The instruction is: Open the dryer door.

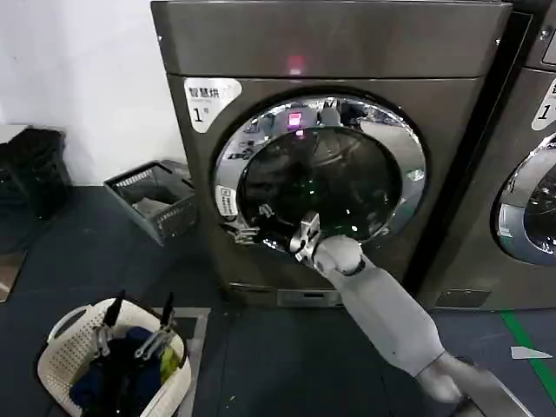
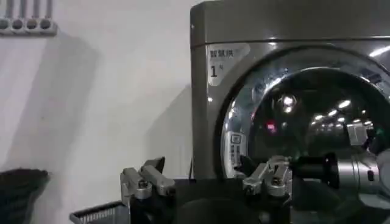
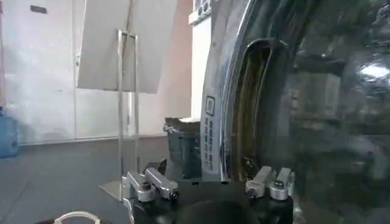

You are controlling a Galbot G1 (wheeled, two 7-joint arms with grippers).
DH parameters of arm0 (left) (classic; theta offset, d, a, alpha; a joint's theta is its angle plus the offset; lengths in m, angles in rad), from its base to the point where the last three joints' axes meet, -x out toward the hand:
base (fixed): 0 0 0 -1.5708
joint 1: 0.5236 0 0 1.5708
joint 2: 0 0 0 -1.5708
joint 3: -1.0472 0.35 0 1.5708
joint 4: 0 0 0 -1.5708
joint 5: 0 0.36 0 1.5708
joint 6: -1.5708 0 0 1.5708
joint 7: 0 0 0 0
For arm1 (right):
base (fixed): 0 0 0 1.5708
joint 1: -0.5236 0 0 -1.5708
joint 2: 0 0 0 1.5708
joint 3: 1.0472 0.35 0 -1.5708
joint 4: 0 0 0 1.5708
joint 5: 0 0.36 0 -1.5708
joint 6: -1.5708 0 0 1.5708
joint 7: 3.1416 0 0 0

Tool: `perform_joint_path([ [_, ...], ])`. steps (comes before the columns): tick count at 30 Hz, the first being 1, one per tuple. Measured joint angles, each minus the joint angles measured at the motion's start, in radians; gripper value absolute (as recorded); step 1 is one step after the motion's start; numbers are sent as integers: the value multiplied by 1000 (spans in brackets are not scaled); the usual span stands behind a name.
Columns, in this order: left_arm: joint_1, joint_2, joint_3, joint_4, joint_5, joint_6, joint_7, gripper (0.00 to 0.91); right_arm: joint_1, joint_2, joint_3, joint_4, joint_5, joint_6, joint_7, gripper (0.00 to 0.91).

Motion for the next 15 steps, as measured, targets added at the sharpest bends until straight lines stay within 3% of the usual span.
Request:
perform_joint_path([
  [15,2,0,-20,11,-1,-50,5,907,-6,-20,-31,-2,8,49,-142,907],
])
